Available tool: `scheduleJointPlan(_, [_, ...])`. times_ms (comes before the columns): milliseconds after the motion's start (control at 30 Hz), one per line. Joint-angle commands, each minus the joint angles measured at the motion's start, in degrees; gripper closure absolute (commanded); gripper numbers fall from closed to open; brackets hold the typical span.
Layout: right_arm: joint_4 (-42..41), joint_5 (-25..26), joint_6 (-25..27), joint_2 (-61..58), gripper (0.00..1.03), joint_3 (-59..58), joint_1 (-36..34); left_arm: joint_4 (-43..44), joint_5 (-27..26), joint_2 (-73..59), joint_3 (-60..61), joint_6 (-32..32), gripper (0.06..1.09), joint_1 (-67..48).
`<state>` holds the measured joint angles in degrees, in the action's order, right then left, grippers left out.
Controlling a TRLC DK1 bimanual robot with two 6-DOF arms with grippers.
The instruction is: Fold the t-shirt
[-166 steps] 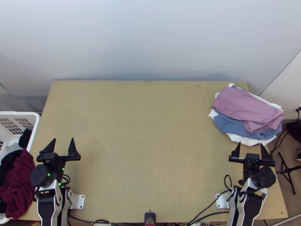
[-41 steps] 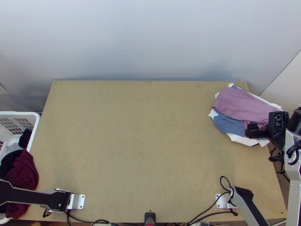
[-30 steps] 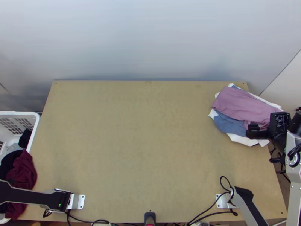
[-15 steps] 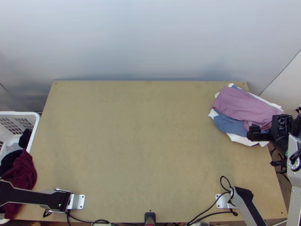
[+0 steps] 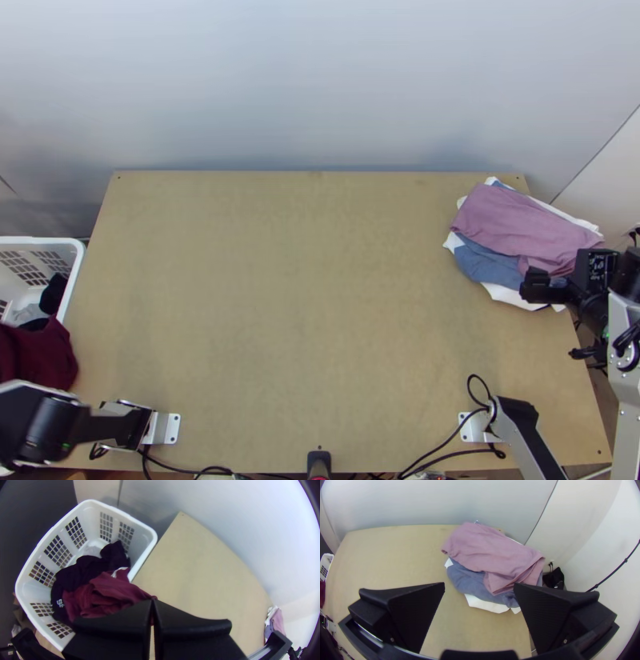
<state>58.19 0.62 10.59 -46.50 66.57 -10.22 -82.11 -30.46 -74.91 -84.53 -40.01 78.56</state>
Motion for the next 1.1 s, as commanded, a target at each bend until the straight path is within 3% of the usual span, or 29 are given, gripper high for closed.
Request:
scheduleJointPlan(0, [1.5,0.2,-1.3,2.9,0.07,-2.1,0.8,0.2,-10.0,7.5,1.9,10.4,1.05,-11.9])
scheduleJointPlan(133, [1.8,0.5,-1.3,4.2,0.07,-2.4,0.2,7.4,-11.2,8.9,2.4,23.0,1.05,-23.2])
scheduleJointPlan(233, [2.0,0.6,-1.1,4.9,0.07,-2.1,-0.6,17.0,-9.3,10.8,4.4,33.4,1.05,-32.3])
scheduleJointPlan(300, [2.1,0.6,-1.1,5.5,0.07,-2.2,-1.1,19.4,-8.1,11.3,5.2,37.0,1.05,-39.3])
scheduleJointPlan(467, [2.0,0.6,-1.1,6.6,0.07,-3.8,-1.6,30.9,3.5,13.4,9.7,50.7,1.05,-63.3])
scheduleJointPlan(667, [2.1,0.6,-1.2,8.0,0.07,-7.1,-1.6,39.0,7.7,10.1,13.9,64.9,1.05,-91.8])
scheduleJointPlan(1067, [-0.1,0.6,-0.2,10.3,0.07,-15.6,-1.6,42.0,7.5,-6.3,8.2,62.9,1.04,-125.7])
